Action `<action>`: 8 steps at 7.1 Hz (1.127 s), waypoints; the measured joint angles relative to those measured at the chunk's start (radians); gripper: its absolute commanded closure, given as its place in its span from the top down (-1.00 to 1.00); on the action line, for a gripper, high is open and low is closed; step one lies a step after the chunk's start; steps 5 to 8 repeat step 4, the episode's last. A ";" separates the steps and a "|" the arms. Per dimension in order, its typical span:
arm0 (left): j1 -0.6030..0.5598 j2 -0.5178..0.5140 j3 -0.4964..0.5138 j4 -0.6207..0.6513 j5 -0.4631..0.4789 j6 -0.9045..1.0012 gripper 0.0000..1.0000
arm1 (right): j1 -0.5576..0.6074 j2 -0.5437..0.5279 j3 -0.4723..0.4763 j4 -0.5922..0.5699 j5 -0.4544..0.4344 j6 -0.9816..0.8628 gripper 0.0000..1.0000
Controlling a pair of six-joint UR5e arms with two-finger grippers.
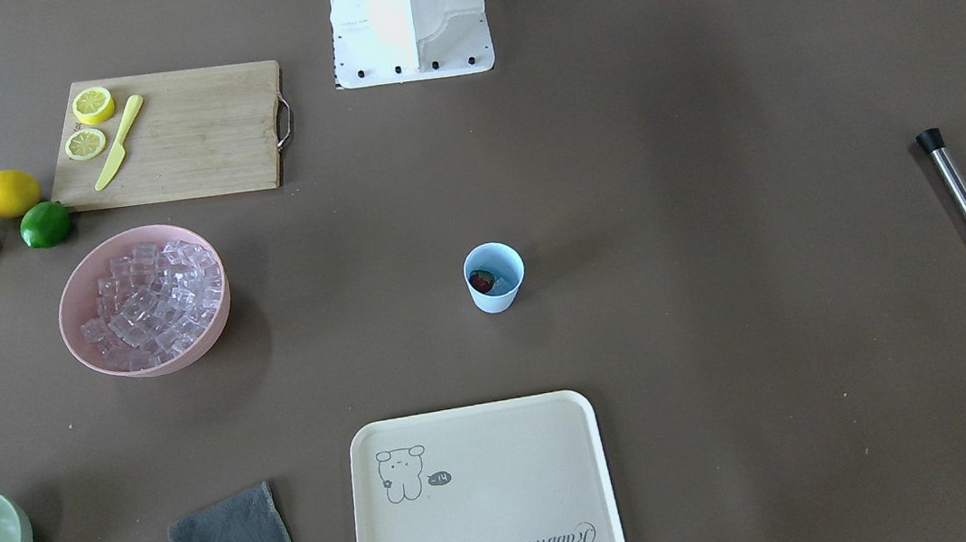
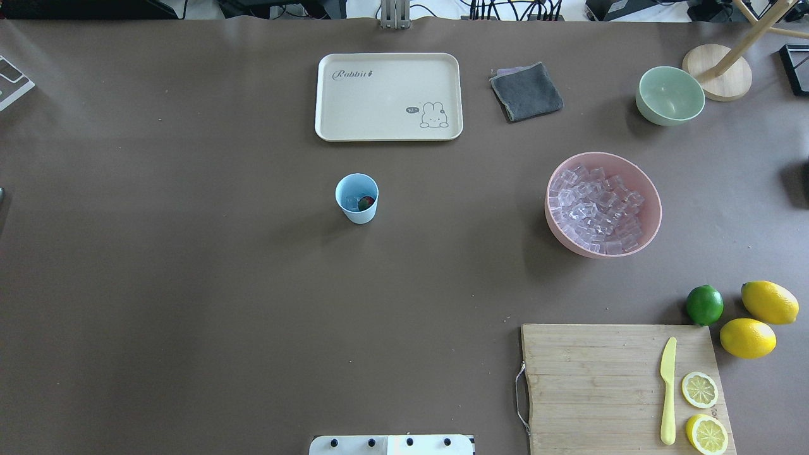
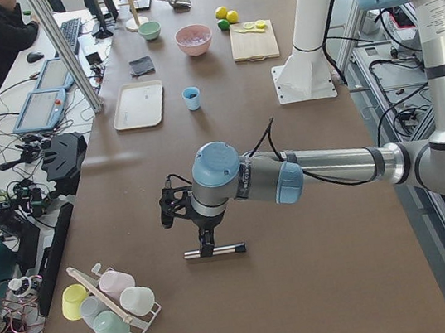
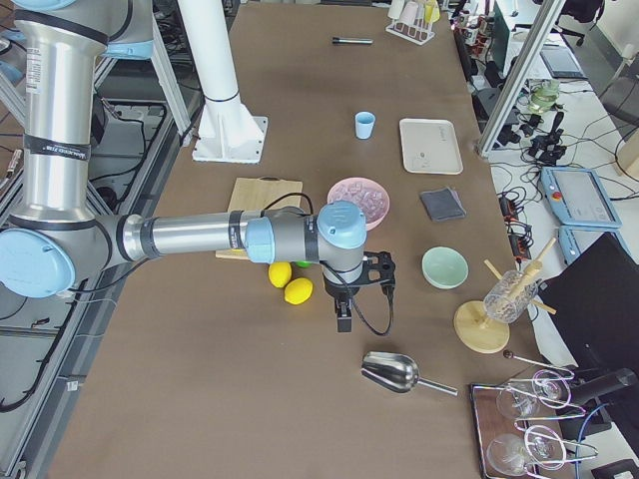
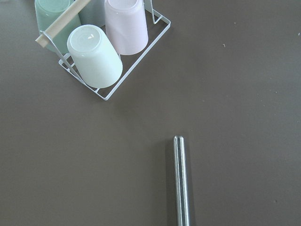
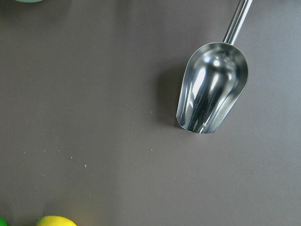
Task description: Mash ice and strawberries in cup
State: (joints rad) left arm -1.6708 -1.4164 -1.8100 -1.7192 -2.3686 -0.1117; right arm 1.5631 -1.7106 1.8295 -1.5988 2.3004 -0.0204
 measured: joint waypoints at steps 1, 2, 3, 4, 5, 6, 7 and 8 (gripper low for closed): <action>0.012 -0.004 0.032 0.002 0.002 0.000 0.97 | 0.000 -0.001 0.000 0.000 0.002 0.000 1.00; 0.035 -0.005 0.065 0.004 0.012 0.000 0.97 | 0.002 -0.001 0.003 -0.001 0.004 0.000 1.00; 0.052 0.002 0.079 0.004 0.030 0.001 0.97 | 0.006 -0.001 0.007 -0.003 0.005 0.000 1.00; 0.060 0.010 0.081 0.004 0.038 0.002 0.97 | 0.013 0.000 0.009 -0.011 0.007 0.000 1.00; 0.060 0.010 0.081 0.004 0.038 0.002 0.97 | 0.013 0.000 0.009 -0.011 0.007 0.000 1.00; 0.060 0.010 0.081 0.004 0.038 0.002 0.97 | 0.013 0.000 0.009 -0.011 0.007 0.000 1.00; 0.060 0.010 0.081 0.004 0.038 0.002 0.97 | 0.013 0.000 0.009 -0.011 0.007 0.000 1.00; 0.060 0.010 0.081 0.004 0.038 0.002 0.97 | 0.013 0.000 0.009 -0.011 0.007 0.000 1.00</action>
